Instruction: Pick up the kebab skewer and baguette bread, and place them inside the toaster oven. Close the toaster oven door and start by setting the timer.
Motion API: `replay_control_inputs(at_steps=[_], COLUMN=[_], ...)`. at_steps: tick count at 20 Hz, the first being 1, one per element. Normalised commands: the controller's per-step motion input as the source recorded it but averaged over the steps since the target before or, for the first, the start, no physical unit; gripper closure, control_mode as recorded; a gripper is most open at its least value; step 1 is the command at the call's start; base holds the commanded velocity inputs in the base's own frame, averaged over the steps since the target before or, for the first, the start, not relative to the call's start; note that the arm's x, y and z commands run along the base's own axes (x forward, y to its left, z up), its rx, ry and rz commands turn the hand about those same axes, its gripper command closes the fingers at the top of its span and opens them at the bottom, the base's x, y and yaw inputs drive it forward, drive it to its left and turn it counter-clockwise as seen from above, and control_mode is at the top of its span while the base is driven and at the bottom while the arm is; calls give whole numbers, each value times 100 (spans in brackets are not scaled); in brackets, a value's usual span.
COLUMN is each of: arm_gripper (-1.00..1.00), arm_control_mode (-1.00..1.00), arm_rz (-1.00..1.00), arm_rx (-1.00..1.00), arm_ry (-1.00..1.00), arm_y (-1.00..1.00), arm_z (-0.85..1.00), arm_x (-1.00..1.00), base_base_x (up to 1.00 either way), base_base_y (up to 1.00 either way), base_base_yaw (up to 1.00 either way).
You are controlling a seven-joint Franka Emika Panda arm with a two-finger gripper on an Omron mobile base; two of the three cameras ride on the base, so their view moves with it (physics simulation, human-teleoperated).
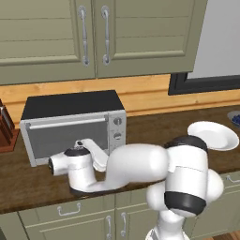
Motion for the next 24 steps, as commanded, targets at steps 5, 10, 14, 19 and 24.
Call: replay_control_inputs(at_steps=[5,10,14,19,24], arm_gripper=[-100,-100,-100,-100,-100], arm_control_mode=[-100,-100,-100,-100,-100], arm_rz=[28,25,21,17,13], arm_rx=[-8,-4,0,0,0], arm_ry=[11,14,9,2,0], arm_y=[-71,-47,-1,0,-1], arm_z=[-7,-30,-26,-4,-8], arm_x=[0,0,4,22,15], base_base_x=[0,0,0,0,0], base_base_y=[0,0,0,0,0], base_base_yaw=[0,0,0,0,0])
